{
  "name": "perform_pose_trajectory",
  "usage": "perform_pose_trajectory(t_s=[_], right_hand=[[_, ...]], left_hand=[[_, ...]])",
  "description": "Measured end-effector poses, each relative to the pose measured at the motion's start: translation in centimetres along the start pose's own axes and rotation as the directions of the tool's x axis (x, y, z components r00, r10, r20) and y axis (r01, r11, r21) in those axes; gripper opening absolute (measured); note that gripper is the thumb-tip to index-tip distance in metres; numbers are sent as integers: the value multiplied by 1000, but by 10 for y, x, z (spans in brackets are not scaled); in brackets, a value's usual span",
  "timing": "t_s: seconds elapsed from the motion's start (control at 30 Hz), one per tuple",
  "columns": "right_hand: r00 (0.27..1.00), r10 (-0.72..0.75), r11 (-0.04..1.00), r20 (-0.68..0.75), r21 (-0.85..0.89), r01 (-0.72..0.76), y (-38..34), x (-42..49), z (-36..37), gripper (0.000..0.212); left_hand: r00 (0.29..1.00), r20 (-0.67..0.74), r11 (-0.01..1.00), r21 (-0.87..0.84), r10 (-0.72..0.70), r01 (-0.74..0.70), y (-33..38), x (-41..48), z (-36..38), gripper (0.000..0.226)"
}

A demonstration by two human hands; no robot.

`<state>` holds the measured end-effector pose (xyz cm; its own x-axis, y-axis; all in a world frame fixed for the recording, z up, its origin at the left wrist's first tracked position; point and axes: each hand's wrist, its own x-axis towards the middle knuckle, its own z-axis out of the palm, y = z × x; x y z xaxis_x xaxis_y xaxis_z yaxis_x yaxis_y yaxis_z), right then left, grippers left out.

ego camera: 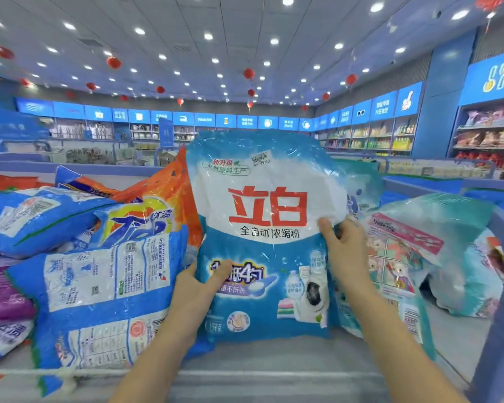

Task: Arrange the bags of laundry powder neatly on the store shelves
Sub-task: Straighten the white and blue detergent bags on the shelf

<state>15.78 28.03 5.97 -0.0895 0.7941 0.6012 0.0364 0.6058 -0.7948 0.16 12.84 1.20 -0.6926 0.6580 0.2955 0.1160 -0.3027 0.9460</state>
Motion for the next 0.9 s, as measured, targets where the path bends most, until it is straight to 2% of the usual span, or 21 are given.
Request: perform_pose_trajectory(t_s=[0.1,0.13,0.17,0.23,0.3,0.4,0.5,0.53,0.63,0.67,0.8,0.9], right_hand=[[978,211,941,7,268,-205,12,-8,18,23],[966,258,929,-9,278,-246,18,-12,24,28],[956,292,923,-32,271,-273,22,-14,30,34],[947,312,926,-74,247,-286,24,-15,36,35],[953,291,920,-86,298,-255,21,-14,40,29],[953,264,918,-149,342,-201,18,-13,41,27],[968,127,977,-218,197,-84,20,-8,38,30],[967,97,984,-234,166,-59,22,-6,37,31],[958,35,997,-285,72,-15,26,-4,38,38],[957,11,1000,-291,31,-3,26,-4,39,40],[968,93,993,-231,90,-74,27,-1,36,39],[972,88,993,-219,97,-68,31,-1,36,31]], left_hand=[[1000,14,1000,15,-5,5,-6,5,-4,9],[999,37,999,20,-35,34,-6,5,-6,5],[995,68,997,14,-72,71,-8,7,-9,10],[984,130,991,-38,-124,130,-6,12,-13,34],[983,132,984,-103,-131,145,-3,20,-11,48],[999,8,995,-88,-49,49,-1,24,-2,30],[990,-135,999,39,43,-38,-3,24,4,21],[985,-162,998,36,51,-45,-3,23,5,29],[975,-221,999,27,26,-20,-11,29,3,79],[977,-214,999,35,26,-18,-14,32,1,80],[992,-119,992,121,35,-21,-8,33,0,36],[979,-155,972,212,134,-99,-7,31,6,36]])
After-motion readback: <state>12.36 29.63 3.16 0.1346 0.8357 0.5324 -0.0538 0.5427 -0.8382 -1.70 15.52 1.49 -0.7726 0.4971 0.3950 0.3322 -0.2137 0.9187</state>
